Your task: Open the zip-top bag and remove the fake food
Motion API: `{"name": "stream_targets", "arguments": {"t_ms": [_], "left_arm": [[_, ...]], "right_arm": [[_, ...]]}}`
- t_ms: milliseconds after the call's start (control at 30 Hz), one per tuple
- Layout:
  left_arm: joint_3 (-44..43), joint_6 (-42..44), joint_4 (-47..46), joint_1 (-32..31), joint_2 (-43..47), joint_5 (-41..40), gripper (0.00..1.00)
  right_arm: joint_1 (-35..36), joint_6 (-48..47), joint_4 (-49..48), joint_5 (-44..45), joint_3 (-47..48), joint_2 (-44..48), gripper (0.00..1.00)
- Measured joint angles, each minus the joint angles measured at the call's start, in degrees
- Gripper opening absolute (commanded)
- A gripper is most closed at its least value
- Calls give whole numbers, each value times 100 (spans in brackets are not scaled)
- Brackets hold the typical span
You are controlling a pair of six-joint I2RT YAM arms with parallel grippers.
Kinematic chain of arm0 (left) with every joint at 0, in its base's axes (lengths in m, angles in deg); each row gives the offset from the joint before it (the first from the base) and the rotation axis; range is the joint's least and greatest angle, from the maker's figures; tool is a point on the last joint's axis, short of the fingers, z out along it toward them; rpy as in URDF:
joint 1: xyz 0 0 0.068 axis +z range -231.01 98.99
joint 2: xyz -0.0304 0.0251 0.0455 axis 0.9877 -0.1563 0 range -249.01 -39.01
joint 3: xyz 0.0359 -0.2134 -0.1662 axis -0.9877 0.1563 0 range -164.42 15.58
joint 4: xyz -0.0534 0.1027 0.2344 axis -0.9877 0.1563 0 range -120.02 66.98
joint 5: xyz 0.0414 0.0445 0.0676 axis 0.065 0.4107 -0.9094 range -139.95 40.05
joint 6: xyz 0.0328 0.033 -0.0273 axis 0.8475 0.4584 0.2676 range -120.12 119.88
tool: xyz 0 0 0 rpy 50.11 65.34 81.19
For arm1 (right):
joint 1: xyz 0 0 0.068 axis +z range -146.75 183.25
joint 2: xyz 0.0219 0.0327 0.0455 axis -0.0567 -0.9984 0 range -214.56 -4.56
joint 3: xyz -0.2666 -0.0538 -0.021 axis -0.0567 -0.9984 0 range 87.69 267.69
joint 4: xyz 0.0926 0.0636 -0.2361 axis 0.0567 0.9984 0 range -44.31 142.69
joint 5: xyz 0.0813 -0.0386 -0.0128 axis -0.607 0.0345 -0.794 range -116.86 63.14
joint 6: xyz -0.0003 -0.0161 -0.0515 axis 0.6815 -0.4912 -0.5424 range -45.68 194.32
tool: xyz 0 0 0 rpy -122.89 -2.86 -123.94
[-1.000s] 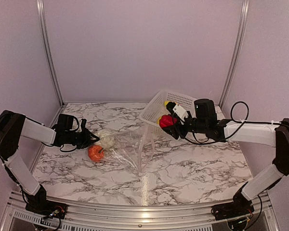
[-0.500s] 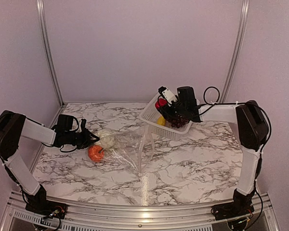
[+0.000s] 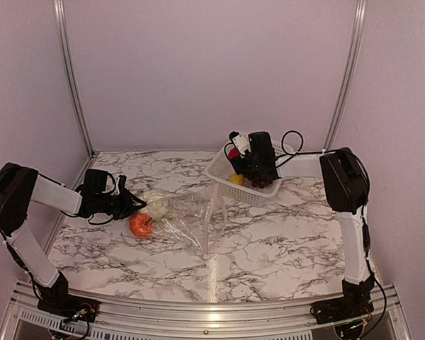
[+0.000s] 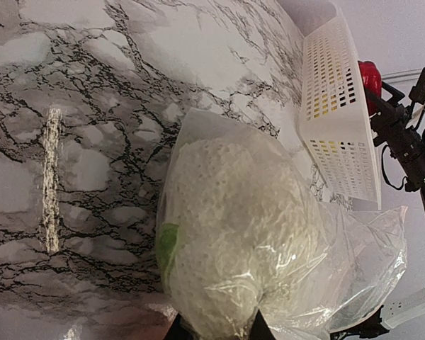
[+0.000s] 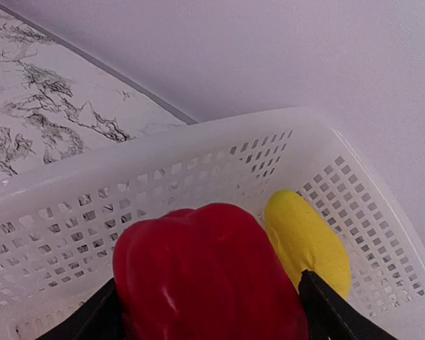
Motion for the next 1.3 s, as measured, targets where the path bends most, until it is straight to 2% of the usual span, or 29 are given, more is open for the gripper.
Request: {"name": "stream_targets", "arguments": {"t_ms": [67,400,600,800,1100,1167,1300], "left_arm": [[9,0,-15,0,0,0,0],[33,-17,-52,2,0,-2,0],[74,-35,-118,4,0,-2,0],[173,-146,-260,7,17,-7,0],[310,-227,-398,7,101,-9,0],[319,-234,-402,9,107,-9,0],[356,-264,-457,11,107,-9,0]], "right_arm": [[-46,66,-4,4,55,-35,99],[-223,293,-87,4,17,122,98],[-223,595,-72,-629,-713,1143,95],[-223,1106,-310,-1665,-1921,2474,79],[146,2011,-468,-2621,-3788,3707,65],[350,2166,-496,-2728,-3995,3891,60],[699,2549,-776,-2970,-4409,4144,43]]}}
